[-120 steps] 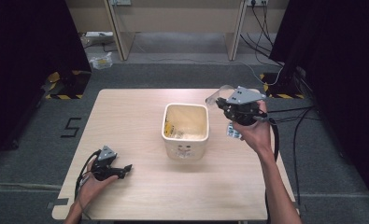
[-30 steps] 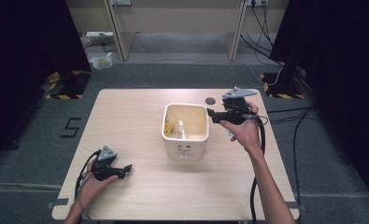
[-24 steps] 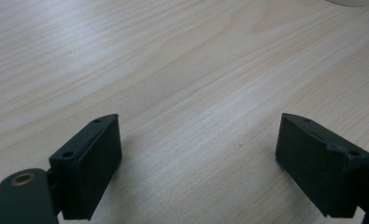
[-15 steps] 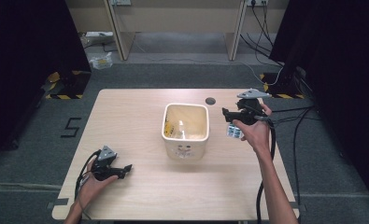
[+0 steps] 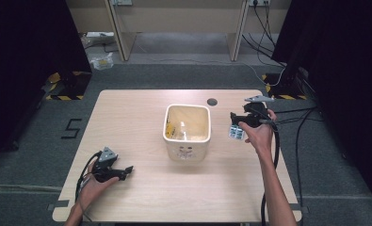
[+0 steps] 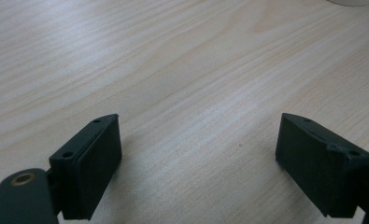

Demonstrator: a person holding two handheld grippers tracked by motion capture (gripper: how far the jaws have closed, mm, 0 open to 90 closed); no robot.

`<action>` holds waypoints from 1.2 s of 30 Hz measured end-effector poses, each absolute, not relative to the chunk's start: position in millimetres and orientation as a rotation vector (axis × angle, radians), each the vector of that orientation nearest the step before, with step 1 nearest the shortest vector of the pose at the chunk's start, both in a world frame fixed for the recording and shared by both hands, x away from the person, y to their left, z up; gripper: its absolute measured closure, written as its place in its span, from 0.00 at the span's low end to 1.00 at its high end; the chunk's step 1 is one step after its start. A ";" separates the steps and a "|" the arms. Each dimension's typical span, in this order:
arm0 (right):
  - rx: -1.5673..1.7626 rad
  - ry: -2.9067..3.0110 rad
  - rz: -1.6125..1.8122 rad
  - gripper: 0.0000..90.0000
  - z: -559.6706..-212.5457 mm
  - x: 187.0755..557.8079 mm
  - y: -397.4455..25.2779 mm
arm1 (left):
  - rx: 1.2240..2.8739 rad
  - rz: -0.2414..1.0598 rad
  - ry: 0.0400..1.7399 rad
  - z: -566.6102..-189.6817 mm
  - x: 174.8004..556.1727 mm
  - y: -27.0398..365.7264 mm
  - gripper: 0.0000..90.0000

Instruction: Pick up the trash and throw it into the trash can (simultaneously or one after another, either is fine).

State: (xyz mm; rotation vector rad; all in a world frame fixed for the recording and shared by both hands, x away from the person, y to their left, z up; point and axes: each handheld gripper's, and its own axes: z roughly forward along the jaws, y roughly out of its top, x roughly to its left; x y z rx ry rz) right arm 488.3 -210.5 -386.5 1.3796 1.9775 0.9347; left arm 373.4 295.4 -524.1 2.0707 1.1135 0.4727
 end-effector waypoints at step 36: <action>1.599 1.968 0.836 0.21 -456.8 520.7 -207.8 | 2.073 0.475 1.112 -524.1 373.1 295.7 0.15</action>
